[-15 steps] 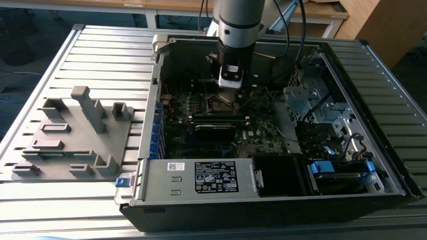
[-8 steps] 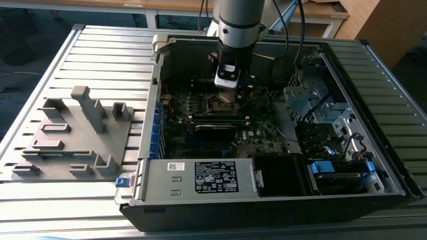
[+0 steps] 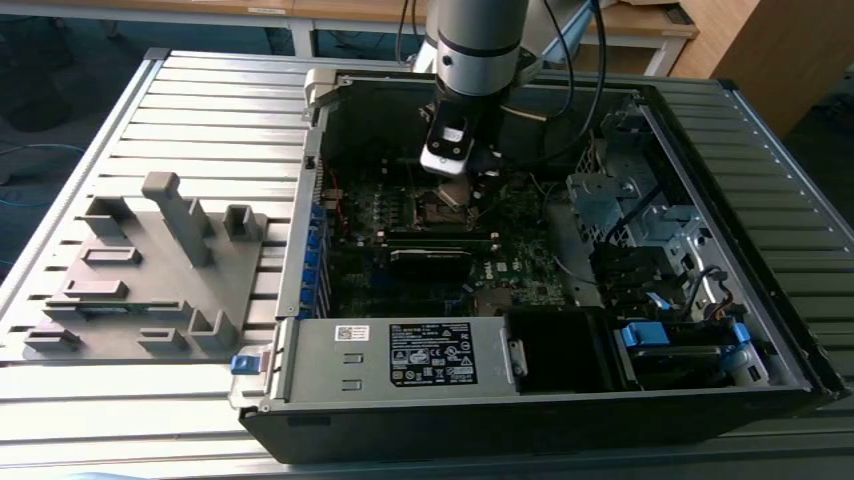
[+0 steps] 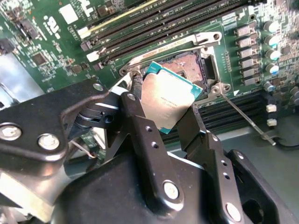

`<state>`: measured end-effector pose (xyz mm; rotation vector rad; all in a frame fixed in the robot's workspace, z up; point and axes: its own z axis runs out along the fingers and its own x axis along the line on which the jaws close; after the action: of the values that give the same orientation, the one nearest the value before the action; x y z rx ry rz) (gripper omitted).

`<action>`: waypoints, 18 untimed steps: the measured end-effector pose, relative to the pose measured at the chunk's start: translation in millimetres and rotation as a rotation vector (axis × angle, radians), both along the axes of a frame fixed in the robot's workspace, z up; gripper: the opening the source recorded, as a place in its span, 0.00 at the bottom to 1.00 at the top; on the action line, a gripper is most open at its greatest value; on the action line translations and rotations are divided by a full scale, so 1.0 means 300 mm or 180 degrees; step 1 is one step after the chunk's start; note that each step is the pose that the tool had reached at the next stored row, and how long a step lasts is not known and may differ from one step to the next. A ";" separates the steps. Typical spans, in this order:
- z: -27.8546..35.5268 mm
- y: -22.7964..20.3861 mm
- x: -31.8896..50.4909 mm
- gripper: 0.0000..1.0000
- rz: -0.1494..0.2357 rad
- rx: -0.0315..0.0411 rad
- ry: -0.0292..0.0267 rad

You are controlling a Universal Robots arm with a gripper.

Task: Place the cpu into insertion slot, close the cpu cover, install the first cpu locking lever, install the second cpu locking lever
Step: 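Place the cpu into insertion slot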

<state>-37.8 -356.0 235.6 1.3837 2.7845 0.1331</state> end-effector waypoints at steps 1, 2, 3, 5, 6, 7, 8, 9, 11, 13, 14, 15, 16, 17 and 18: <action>0.000 0.000 0.000 0.54 -0.0038 0.0000 0.0000; 0.000 0.000 0.000 0.54 -0.0078 0.0000 0.0000; 0.000 0.000 0.000 0.54 -0.0117 0.0000 0.0000; 0.000 0.000 0.000 0.54 -0.0197 0.0000 0.0000; 0.000 0.000 0.000 0.54 -0.0235 0.0000 0.0000; -0.001 0.000 0.000 0.54 -0.0276 0.0000 0.0000; -0.001 0.000 0.000 0.54 -0.0314 0.0000 0.0000; -0.001 0.000 0.000 0.54 -0.0353 0.0000 0.0000; -0.001 0.000 0.000 0.54 -0.0430 0.0000 0.0000; -0.001 0.000 0.000 0.54 -0.0508 0.0000 0.0000; -0.001 0.000 0.000 0.54 -0.0549 0.0000 0.0000; -0.001 0.000 0.000 0.54 -0.0586 0.0000 0.0000; -0.001 0.000 0.000 0.54 -0.0617 0.0000 0.0000; -0.001 0.000 0.000 0.54 -0.0629 0.0000 0.0000; -0.001 0.000 0.000 0.54 -0.0630 0.0000 0.0000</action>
<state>-37.8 -356.0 235.2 1.6478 2.6273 0.1275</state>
